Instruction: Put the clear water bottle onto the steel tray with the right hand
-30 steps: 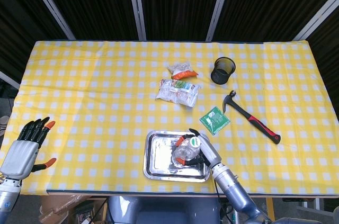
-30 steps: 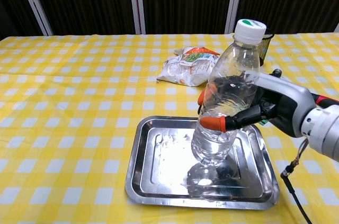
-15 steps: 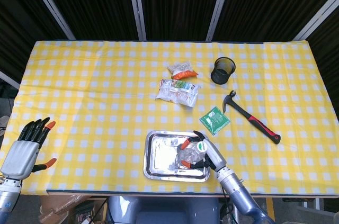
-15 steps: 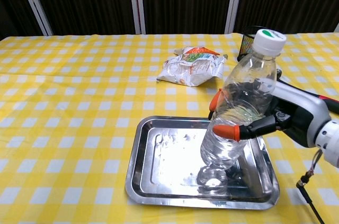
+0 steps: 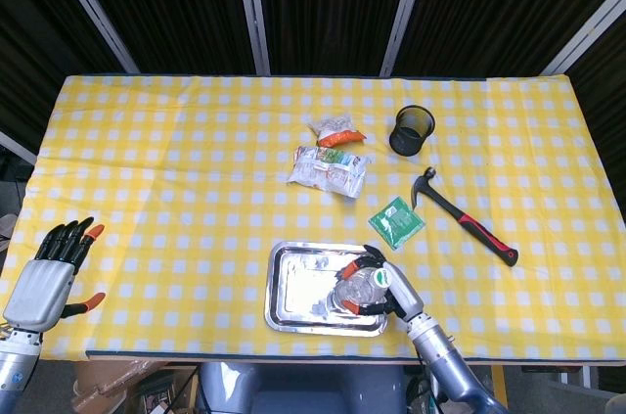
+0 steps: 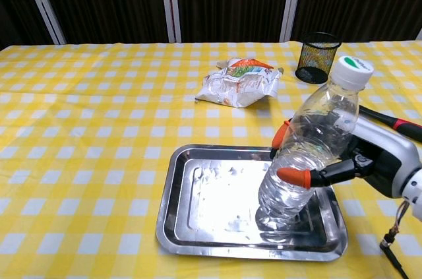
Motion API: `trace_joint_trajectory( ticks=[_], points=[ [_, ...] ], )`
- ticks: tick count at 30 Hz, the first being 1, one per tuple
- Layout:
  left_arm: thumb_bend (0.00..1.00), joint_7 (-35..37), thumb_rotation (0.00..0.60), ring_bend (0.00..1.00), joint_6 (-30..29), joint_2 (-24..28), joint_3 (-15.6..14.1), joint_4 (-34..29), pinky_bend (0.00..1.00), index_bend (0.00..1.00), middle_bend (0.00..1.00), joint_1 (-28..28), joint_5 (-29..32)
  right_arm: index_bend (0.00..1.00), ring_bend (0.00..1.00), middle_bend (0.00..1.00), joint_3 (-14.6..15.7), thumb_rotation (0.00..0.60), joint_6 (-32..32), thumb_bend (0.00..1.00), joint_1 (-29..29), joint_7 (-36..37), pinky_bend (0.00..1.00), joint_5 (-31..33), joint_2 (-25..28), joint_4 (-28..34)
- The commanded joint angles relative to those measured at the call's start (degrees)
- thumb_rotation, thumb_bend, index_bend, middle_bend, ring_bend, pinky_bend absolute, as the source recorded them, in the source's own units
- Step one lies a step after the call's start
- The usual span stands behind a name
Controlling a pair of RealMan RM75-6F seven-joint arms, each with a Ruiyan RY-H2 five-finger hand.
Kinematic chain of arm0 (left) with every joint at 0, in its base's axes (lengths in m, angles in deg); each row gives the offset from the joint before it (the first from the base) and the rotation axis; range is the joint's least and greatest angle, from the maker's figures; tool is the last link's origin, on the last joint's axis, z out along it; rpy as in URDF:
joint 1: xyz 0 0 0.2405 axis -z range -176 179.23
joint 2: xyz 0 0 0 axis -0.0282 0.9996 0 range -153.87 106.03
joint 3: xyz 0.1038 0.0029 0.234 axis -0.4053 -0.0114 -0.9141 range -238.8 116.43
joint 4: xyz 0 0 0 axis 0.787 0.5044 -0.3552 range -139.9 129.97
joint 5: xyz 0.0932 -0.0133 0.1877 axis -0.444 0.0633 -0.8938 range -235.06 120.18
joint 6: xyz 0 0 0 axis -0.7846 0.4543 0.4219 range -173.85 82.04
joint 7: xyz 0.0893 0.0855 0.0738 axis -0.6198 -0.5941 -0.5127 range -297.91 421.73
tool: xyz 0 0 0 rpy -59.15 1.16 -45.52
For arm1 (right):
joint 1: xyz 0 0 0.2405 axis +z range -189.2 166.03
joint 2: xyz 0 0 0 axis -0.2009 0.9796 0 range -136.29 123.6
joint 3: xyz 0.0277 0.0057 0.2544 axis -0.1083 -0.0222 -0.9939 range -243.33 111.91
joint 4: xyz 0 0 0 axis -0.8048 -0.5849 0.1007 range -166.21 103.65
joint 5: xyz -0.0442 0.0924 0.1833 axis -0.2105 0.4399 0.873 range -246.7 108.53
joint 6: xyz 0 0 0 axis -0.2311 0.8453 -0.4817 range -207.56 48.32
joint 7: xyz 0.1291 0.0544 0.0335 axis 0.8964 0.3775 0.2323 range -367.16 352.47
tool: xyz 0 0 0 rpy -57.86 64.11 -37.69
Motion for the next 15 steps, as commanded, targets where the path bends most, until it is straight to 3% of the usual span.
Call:
trace_joint_trajectory(
  ticks=[1, 12, 15],
  points=[
    [0.19, -0.05, 0.6, 0.0, 0.07, -0.02, -0.02, 0.01, 0.0, 0.03, 0.0, 0.01, 0.03, 0.71, 0.3, 0.6, 0.24, 0.6, -0.34, 0.59, -0.01, 0.1, 0.0, 0.11, 0.03, -0.42],
    [0.19, -0.68, 0.6, 0.0, 0.43, -0.16, -0.16, -0.18, 0.0, 0.03, 0.0, 0.1, 0.15, 0.71, 0.3, 0.6, 1.01, 0.6, -1.05, 0.59, 0.24, 1.18, 0.0, -0.57, 0.08, -1.14],
    [0.19, -0.77, 0.6, 0.0, 0.45, -0.17, -0.15, -0.22, 0.0, 0.03, 0.0, 0.12, 0.18, 0.63, 0.28, 0.52, 1.43, 0.6, -1.75, 0.51, 0.6, 1.85, 0.0, -1.0, 0.47, -1.1]
  ],
)
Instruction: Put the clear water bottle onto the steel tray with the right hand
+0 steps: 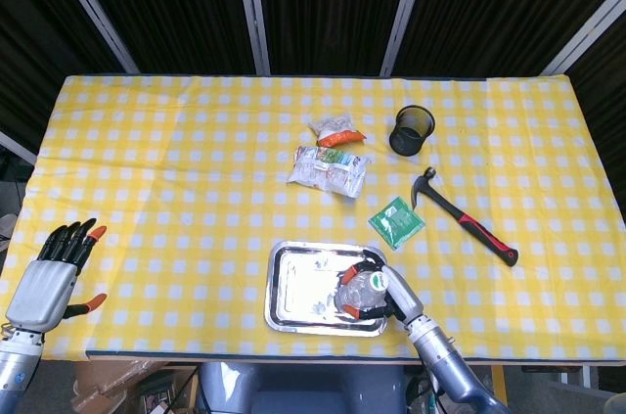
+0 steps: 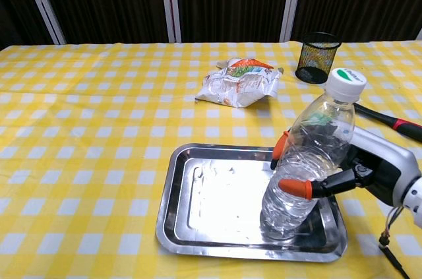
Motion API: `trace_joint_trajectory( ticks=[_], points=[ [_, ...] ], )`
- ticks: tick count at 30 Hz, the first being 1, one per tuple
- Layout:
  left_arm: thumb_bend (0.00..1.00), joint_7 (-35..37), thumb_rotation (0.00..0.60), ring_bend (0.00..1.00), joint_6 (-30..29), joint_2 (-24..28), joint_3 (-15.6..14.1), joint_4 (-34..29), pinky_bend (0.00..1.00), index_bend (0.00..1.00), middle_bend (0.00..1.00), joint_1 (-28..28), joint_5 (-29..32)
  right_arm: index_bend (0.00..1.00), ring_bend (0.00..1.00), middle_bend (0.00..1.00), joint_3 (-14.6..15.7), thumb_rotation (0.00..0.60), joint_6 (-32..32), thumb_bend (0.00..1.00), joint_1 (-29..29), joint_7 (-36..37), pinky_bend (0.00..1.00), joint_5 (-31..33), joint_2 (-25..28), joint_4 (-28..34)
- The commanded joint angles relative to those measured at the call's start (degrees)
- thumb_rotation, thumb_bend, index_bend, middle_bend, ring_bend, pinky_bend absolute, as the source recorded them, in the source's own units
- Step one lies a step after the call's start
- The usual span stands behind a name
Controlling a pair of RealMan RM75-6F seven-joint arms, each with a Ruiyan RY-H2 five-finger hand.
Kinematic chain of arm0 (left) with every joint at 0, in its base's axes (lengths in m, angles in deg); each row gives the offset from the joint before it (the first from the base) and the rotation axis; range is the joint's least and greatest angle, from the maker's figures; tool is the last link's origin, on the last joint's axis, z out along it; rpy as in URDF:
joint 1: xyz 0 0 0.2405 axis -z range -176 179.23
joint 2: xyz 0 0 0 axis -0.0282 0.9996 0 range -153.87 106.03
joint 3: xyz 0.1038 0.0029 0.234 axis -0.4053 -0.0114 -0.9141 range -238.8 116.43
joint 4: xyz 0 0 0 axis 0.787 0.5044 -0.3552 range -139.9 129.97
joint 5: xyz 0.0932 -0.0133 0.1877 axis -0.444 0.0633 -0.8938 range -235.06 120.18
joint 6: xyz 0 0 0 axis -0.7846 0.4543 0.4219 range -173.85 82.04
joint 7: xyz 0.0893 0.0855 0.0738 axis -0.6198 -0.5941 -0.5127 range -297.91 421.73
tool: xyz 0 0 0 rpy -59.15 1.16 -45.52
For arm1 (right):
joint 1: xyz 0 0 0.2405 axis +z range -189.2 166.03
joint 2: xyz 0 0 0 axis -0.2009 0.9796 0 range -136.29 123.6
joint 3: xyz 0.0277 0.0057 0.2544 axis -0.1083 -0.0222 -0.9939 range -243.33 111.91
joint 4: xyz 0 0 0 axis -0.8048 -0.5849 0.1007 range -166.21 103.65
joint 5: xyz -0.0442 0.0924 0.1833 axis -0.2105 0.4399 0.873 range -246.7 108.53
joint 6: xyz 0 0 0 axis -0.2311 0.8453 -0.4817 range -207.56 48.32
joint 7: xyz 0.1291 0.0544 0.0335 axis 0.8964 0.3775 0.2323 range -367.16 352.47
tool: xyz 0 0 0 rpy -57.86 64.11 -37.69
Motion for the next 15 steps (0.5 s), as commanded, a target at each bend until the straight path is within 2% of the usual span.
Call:
trace_joint_trajectory(
  ticks=[1, 4, 7, 15],
  points=[
    [0.19, -0.03, 0.6, 0.0, 0.0, 0.01, 0.01, -0.02, 0.0, 0.03, 0.0, 0.0, 0.04, 0.56, 0.27, 0.47, 0.51, 0.6, -0.72, 0.47, 0.4, 0.65, 0.0, -0.54, 0.48, 0.06],
    [0.19, 0.0, 0.6, 0.0, 0.02, 0.04, 0.04, -0.04, 0.0, 0.03, 0.0, 0.01, 0.12, 0.37, 0.2, 0.34, 1.55, 0.6, -2.1, 0.38, 1.27, 2.16, 0.0, -1.87, 1.57, 0.36],
    [0.19, -0.03, 0.6, 0.0, 0.05, 0.02, 0.03, -0.02, 0.0, 0.03, 0.0, 0.02, 0.12, 0.27, 0.16, 0.26, 2.15, 0.6, -2.87, 0.33, 1.85, 3.39, 0.0, -2.7, 2.14, 0.49],
    [0.19, -0.26, 0.6, 0.0, 0.22, 0.0, -0.05, -0.09, 0.0, 0.03, 0.0, 0.06, 0.18, 0.19, 0.11, 0.18, 3.34, 0.6, -4.06, 0.29, 2.95, 4.43, 0.0, -4.01, 2.92, 0.21]
  ],
)
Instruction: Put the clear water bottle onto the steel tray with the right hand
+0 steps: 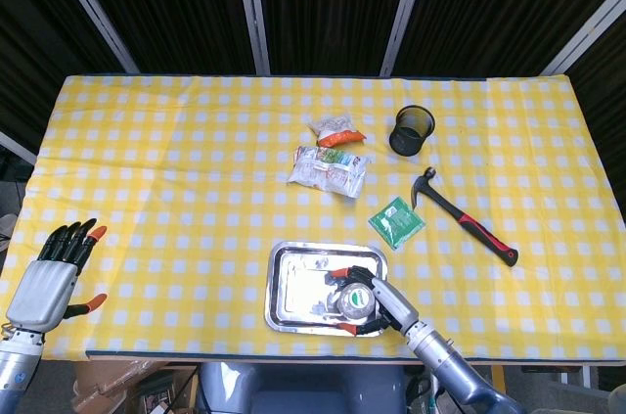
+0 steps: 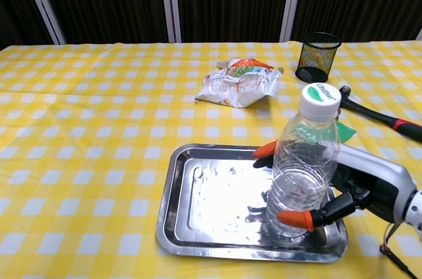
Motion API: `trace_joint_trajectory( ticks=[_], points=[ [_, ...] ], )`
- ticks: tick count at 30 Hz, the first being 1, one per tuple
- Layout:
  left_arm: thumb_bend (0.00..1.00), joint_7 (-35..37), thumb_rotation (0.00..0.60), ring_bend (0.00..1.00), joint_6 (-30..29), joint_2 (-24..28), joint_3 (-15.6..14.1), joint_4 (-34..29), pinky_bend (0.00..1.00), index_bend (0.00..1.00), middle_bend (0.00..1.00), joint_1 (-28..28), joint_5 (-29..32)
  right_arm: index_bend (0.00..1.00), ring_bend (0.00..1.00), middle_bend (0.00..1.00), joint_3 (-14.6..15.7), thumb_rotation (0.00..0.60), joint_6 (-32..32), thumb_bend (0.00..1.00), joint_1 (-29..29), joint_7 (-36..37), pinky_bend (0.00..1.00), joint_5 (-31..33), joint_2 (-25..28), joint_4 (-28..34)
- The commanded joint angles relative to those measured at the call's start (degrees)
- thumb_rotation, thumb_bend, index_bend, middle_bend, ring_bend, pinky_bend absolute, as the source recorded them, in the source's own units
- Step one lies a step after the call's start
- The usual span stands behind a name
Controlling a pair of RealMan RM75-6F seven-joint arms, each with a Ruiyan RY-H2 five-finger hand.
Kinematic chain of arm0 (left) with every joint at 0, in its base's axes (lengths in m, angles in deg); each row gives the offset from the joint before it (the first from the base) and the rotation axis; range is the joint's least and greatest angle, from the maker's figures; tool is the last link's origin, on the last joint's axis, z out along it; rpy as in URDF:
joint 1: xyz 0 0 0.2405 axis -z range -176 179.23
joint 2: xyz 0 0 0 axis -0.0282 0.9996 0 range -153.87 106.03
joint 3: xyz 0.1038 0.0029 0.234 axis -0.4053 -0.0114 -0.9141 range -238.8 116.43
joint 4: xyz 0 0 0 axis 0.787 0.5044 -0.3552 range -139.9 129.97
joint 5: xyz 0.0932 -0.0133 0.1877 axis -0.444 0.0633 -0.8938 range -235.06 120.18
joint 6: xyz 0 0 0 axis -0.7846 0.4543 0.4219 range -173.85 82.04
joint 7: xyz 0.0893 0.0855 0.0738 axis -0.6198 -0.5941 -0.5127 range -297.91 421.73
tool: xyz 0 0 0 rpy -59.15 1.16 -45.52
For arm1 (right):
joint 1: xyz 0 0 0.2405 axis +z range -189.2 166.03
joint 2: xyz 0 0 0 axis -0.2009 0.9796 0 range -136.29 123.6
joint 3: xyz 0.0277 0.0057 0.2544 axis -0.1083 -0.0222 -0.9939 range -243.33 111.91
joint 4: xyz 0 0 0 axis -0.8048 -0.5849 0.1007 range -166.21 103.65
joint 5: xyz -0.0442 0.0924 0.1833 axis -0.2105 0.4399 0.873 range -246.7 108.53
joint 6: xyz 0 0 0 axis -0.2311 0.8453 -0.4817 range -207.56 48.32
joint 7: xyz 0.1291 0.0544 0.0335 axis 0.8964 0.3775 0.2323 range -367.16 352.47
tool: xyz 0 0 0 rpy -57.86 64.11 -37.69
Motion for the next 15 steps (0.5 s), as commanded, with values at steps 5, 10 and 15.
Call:
trace_joint_trajectory(
  ticks=[5, 10, 15],
  points=[
    [0.19, -0.21, 0.6, 0.0, 0.11, -0.06, -0.07, 0.0, 0.0, 0.03, 0.0, 0.06, -0.07, 0.14, 0.09, 0.15, 0.44, 0.6, 0.22, 0.29, 0.31, 0.91, 0.0, -0.44, 1.34, 0.81],
    [0.19, -0.5, 0.6, 0.0, 0.34, -0.22, -0.07, 0.07, 0.0, 0.03, 0.0, 0.15, 0.05, 0.12, 0.08, 0.14, 1.51, 0.6, -0.5, 0.29, 0.72, 1.1, 0.0, -0.57, 5.91, 2.73],
    [0.19, -0.9, 0.6, 0.0, 0.2, -0.34, -0.26, -0.12, 0.0, 0.03, 0.0, 0.1, -0.3, 0.12, 0.07, 0.14, 2.91, 0.6, -1.03, 0.29, 0.55, 3.82, 0.0, 0.01, 12.49, 3.95]
  ],
)
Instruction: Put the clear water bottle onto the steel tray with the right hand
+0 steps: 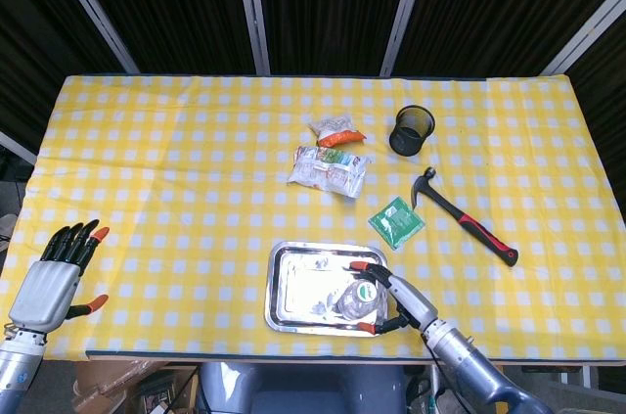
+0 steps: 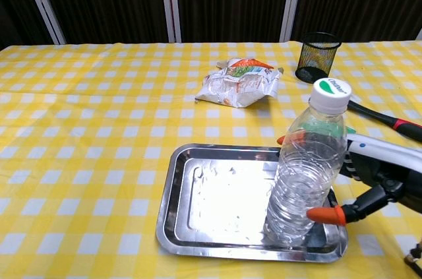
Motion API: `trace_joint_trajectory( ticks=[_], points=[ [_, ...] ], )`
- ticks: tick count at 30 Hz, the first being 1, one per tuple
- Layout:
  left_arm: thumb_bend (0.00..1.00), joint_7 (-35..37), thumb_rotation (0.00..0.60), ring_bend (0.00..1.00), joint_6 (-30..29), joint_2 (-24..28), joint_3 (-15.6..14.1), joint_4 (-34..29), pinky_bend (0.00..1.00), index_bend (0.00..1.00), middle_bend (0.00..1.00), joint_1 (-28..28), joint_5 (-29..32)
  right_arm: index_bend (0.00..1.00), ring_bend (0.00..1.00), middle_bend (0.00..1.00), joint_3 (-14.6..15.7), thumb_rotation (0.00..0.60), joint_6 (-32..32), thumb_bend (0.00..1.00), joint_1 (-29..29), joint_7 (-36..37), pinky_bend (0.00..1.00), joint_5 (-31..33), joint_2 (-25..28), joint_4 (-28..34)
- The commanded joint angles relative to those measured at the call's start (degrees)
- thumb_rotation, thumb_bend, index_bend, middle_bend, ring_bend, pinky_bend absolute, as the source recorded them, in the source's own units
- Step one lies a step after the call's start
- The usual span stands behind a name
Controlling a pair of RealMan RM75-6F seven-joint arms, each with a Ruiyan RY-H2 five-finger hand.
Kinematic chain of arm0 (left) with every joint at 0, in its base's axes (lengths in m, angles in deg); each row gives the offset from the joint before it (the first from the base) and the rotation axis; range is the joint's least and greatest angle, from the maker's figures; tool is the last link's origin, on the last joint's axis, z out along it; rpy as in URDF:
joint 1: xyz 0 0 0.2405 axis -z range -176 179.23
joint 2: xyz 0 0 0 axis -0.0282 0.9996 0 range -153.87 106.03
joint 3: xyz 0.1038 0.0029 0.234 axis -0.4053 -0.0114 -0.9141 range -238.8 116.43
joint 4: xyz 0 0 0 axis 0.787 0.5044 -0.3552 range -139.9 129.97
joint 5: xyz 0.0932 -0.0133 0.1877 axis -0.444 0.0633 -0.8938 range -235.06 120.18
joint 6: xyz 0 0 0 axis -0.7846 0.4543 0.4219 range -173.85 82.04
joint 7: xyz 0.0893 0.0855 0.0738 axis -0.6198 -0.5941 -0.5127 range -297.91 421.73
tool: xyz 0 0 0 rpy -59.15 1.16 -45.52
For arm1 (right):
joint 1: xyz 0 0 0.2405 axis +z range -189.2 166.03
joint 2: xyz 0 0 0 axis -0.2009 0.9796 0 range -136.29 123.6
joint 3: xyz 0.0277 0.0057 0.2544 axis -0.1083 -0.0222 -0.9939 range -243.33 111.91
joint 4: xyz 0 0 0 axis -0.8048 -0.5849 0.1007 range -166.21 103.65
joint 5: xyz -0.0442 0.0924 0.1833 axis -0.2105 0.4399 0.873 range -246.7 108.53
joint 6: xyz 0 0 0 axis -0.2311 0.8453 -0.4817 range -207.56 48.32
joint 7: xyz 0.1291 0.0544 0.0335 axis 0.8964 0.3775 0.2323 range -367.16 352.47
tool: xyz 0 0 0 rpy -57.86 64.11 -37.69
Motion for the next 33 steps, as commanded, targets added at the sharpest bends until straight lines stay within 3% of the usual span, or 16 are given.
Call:
trace_joint_trajectory(
  ticks=[1, 11, 15, 17, 20, 21, 24, 27, 33],
  points=[
    [0.19, -0.09, 0.6, 0.0, -0.15, -0.03, -0.04, -0.07, 0.0, 0.03, 0.0, -0.05, -0.11, 0.12, 0.07, 0.14, 1.76, 0.6, -0.62, 0.29, 0.01, 2.95, 0.0, -0.16, 5.56, 1.09],
    [0.19, -0.82, 0.6, 0.0, 0.19, -0.34, -0.08, -0.16, 0.0, 0.03, 0.0, 0.02, 0.17, 0.12, 0.05, 0.14, 14.19, 0.6, 0.3, 0.29, 1.27, 14.59, 0.0, -12.39, 24.0, 0.18],
    [0.19, -1.09, 0.6, 0.0, -0.23, -0.39, -0.11, -0.33, 0.0, 0.03, 0.0, -0.2, 0.1, 0.12, 0.05, 0.14, 16.54, 0.6, 2.84, 0.29, 1.62, 17.45, 0.0, -14.58, 29.31, 0.11],
    [0.19, -1.04, 0.6, 0.0, -0.37, -0.36, -0.01, -0.37, 0.0, 0.03, 0.0, -0.3, 0.32, 0.12, 0.05, 0.14, 15.17, 0.6, 4.43, 0.29, -0.08, 12.53, 0.0, -11.52, 30.52, 0.19],
    [0.19, -0.94, 0.6, 0.0, -0.6, -0.27, 0.19, -0.31, 0.0, 0.03, 0.0, -0.42, 0.65, 0.12, 0.05, 0.14, 8.38, 0.6, 11.56, 0.29, -6.71, -8.02, 0.0, -0.34, 27.32, -0.06],
    [0.19, -0.93, 0.6, 0.0, -0.65, -0.26, 0.21, -0.27, 0.0, 0.03, 0.0, -0.48, 0.76, 0.12, 0.05, 0.14, 5.63, 0.6, 16.19, 0.29, -9.58, -16.76, 0.0, 3.12, 24.14, -0.83],
    [0.19, -0.96, 0.6, 0.0, -0.58, -0.24, 0.22, -0.22, 0.0, 0.03, 0.0, -0.51, 0.94, 0.13, 0.05, 0.14, 0.6, 0.6, 27.33, 0.29, -14.72, -30.25, 0.0, 6.03, 15.29, -5.37],
    [0.19, -1.15, 0.6, 0.0, -0.32, -0.38, 0.26, -0.09, 0.0, 0.03, 0.0, -0.41, 1.1, 0.16, 0.04, 0.14, -0.84, 0.6, 30.46, 0.29, -16.54, -35.49, 0.0, 6.42, 10.83, -9.55],
    [0.19, -1.26, 0.6, 0.0, 0.1, -0.49, 0.28, -0.05, 0.0, 0.03, 0.0, -0.23, 1.27, 0.2, 0.04, 0.14, -1.12, 0.6, 31.34, 0.29, -18.51, -45.32, 0.0, 6.96, 6.93, -14.34]
  ],
)
